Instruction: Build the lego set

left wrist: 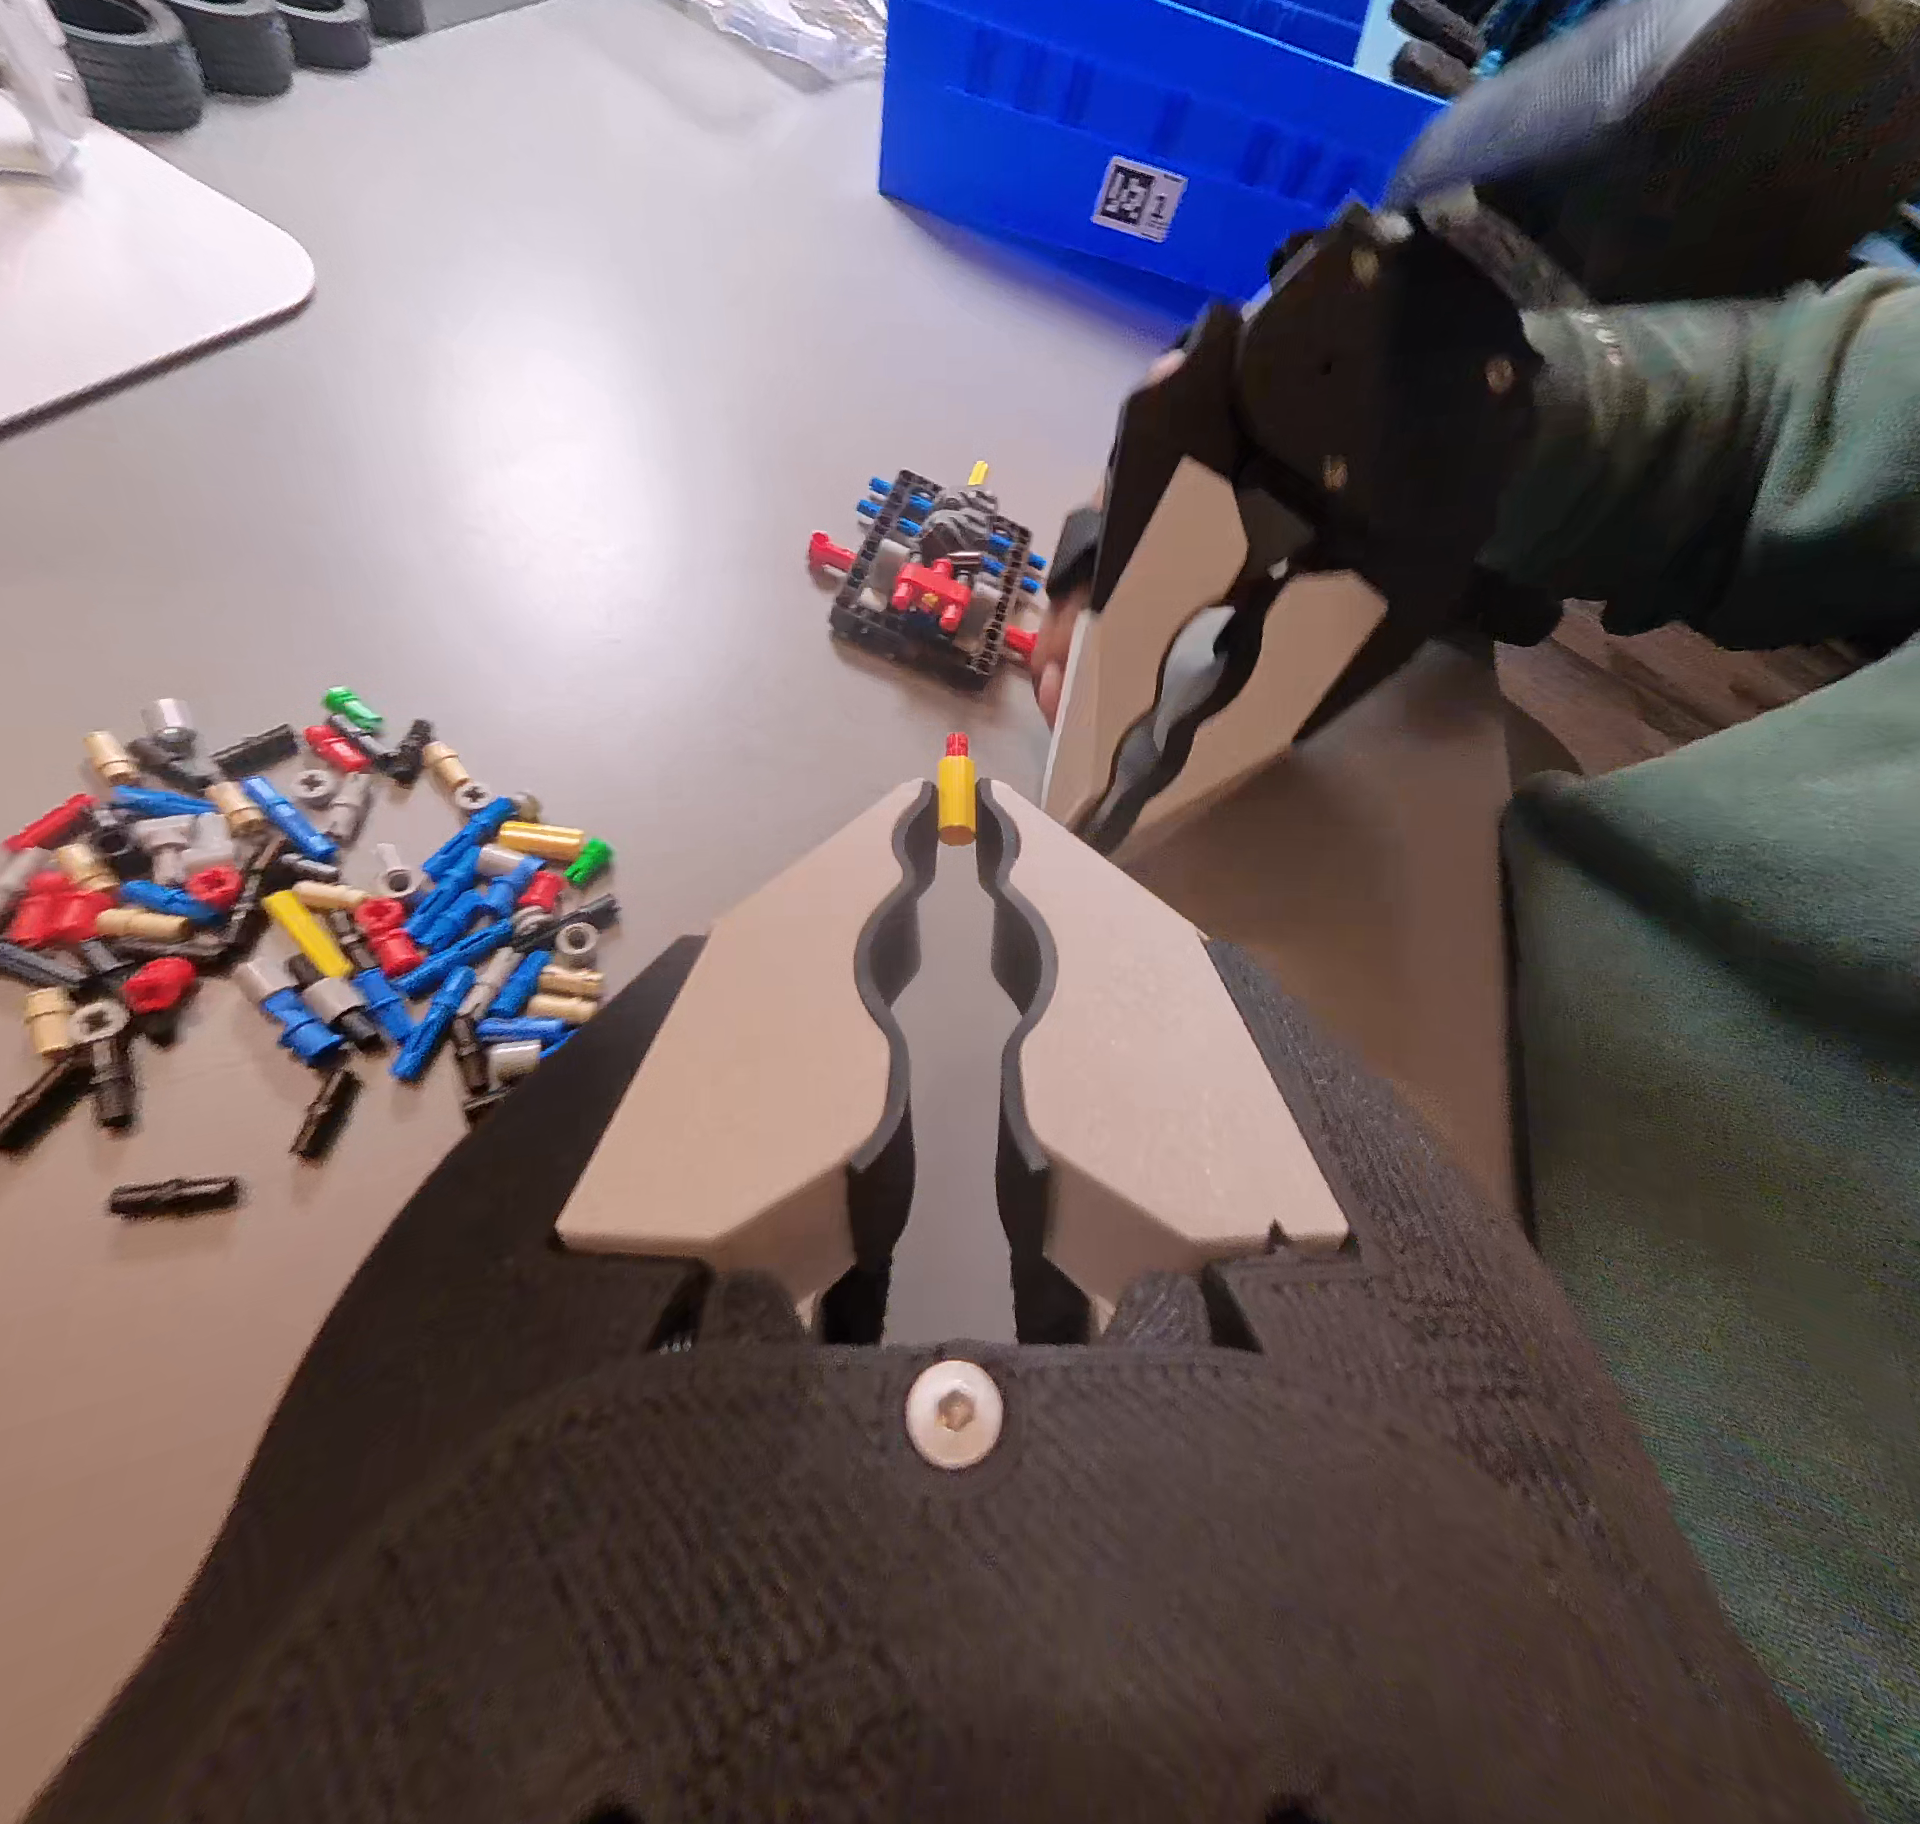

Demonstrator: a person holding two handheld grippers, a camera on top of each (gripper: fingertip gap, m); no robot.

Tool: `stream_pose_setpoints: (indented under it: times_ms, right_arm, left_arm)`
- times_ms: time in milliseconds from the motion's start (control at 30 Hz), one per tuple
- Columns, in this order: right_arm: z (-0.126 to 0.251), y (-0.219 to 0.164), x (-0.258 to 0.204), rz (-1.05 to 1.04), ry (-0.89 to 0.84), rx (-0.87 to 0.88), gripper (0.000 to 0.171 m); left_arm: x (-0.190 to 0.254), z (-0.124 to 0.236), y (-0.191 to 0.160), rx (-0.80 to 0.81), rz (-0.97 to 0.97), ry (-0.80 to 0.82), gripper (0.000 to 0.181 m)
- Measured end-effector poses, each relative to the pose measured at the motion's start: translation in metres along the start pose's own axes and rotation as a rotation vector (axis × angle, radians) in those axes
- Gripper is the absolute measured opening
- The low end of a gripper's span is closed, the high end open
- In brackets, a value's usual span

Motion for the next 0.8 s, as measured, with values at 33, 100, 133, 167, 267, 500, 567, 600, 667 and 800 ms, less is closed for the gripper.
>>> stream_pose_setpoints:
  times_ms: [33,100,133,167,267,500,567,600,667,800]
  right_arm:
    - [0.013,0.003,0.001,-0.011,0.003,0.098,0.004]
    - [0.042,0.008,0.003,0.004,-0.062,0.281,0.004]
    - [0.055,0.009,0.004,0.025,-0.114,0.336,0.004]
    - [0.065,0.008,0.005,0.047,-0.161,0.378,0.004]
    - [0.081,0.004,-0.001,0.078,-0.228,0.445,0.004]
    - [0.078,-0.002,-0.008,0.12,-0.215,0.433,0.004]
    - [0.076,-0.002,-0.008,0.128,-0.213,0.411,0.004]
    - [0.075,-0.002,-0.008,0.136,-0.209,0.403,0.004]
    - [0.074,-0.001,-0.008,0.141,-0.199,0.388,0.004]
    - [0.07,-0.001,-0.009,0.162,-0.187,0.354,0.004]
  left_arm:
    - [0.003,-0.002,0.0,0.001,0.002,-0.02,0.005]
    - [0.012,-0.008,0.0,0.001,0.0,-0.06,0.005]
    - [0.018,-0.012,0.001,0.002,-0.006,-0.082,0.005]
    - [0.025,-0.015,0.003,0.007,-0.014,-0.106,0.005]
    - [0.045,-0.025,0.009,0.019,-0.031,-0.16,0.005]
    - [0.06,-0.033,0.012,0.001,-0.059,-0.159,0.005]
    - [0.062,-0.033,0.012,-0.001,-0.078,-0.154,0.005]
    - [0.063,-0.033,0.012,-0.006,-0.09,-0.143,0.005]
    - [0.063,-0.033,0.011,-0.016,-0.108,-0.124,0.005]
    - [0.061,-0.035,0.008,-0.045,-0.134,-0.092,0.005]
Point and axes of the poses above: each gripper's, where its closed fingertips meet, z back along the fingers, y out of its top, x = y × z across the jaws, the point moved 6 cm from there along z, back along the fingers
